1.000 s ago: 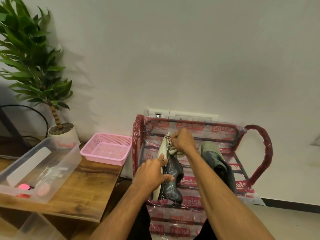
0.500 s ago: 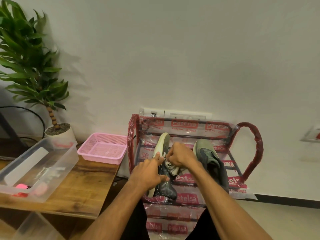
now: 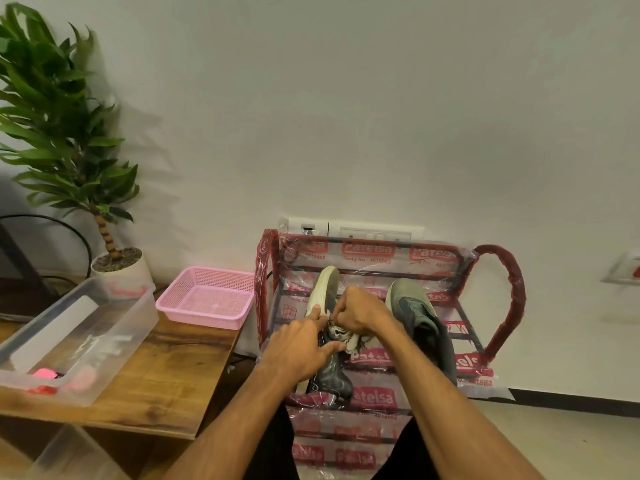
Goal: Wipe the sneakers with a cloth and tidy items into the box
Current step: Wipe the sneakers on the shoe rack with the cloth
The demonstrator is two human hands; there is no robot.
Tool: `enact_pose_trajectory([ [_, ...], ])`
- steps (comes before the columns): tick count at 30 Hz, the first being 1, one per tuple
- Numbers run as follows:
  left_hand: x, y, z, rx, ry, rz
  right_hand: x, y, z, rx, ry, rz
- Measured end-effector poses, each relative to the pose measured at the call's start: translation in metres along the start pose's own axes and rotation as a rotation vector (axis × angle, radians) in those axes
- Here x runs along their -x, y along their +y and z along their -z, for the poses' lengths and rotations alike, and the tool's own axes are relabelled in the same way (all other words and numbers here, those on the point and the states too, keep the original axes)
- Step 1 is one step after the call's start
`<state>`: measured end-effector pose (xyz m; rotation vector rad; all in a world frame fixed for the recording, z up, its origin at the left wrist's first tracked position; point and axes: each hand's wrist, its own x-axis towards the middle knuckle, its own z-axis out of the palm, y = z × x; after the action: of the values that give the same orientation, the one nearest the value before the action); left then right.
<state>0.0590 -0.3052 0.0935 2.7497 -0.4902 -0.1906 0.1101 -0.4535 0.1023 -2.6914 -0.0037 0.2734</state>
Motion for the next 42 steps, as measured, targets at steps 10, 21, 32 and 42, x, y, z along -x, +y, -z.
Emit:
enact_pose_trajectory([
  [10,0.001,0.007,0.002,-0.019,-0.008,-0.008,-0.005,0.001,-0.029,0.047,0.329,-0.045],
  [21,0.005,0.004,0.003,0.038,-0.023,-0.012,0.002,0.016,-0.005,-0.057,0.006,0.046],
  [32,0.0,-0.003,0.004,0.036,-0.012,-0.032,0.008,0.019,-0.001,-0.063,-0.095,0.145],
  [42,-0.004,-0.014,0.002,0.133,-0.042,-0.019,0.015,0.015,-0.012,0.091,0.241,0.024],
])
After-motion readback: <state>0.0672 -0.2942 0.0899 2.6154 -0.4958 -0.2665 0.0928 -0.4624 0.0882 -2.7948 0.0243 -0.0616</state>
